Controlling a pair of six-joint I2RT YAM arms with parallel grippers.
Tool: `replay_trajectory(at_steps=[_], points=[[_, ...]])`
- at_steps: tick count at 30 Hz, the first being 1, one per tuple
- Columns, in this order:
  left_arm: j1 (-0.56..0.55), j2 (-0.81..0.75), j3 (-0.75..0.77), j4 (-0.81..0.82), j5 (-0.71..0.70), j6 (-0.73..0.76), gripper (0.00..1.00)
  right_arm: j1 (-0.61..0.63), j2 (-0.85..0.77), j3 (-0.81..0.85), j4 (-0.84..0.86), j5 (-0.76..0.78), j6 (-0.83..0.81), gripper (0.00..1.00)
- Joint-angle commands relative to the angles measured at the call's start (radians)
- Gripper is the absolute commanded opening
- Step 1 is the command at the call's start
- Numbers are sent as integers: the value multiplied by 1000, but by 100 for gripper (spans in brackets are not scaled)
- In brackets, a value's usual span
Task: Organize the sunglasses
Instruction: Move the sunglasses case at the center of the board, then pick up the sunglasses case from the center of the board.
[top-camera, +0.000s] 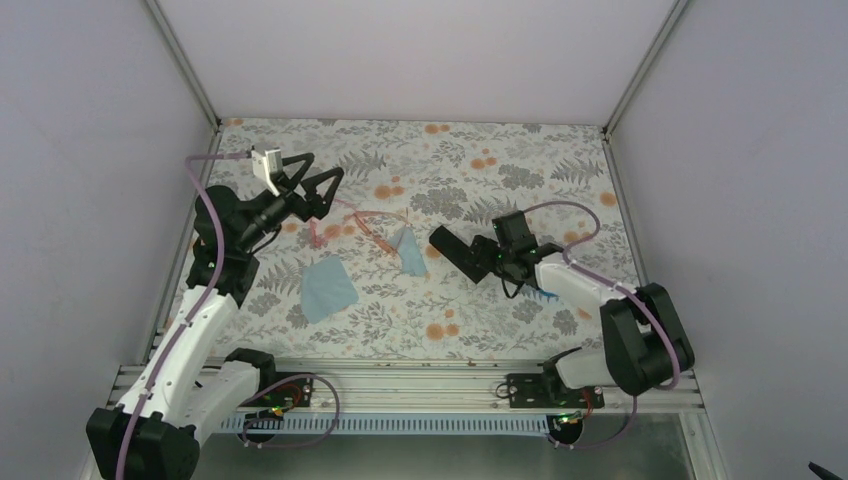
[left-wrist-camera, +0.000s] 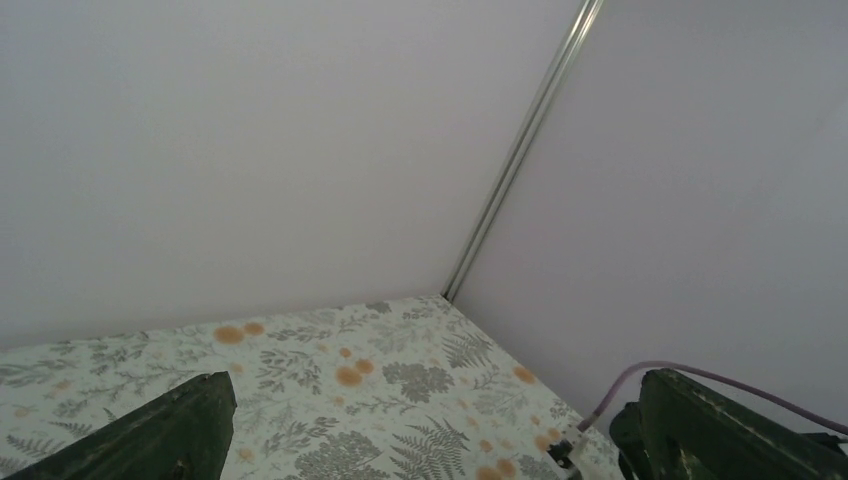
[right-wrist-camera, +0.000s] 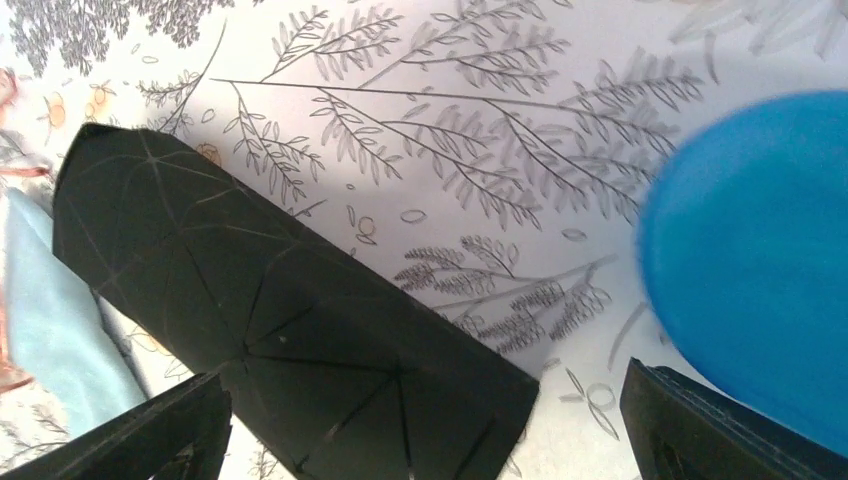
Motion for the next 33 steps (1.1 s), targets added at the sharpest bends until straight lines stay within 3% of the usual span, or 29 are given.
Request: replay_trajectory(at_steps=[1,7,11,21,27,33], points=[[-7,-2,-26,52,7,-20,100,2,82,95,24,-28,-269,100],[-11,23,-11,45,63,-10,100,9,159,124,78,-204,-393,96],[-14,61,15,-1,86,-3,100,65,161,115,63,-232,-394,94],[-21,99,12,15,83,-18,100,217,189,148,-123,163,-319,93],[-22,90,4,19,76,-13,100,291,248,220,-197,236,-294,92],[-24,55,-8,1,49,-1,100,328,307,261,-233,273,-212,80]])
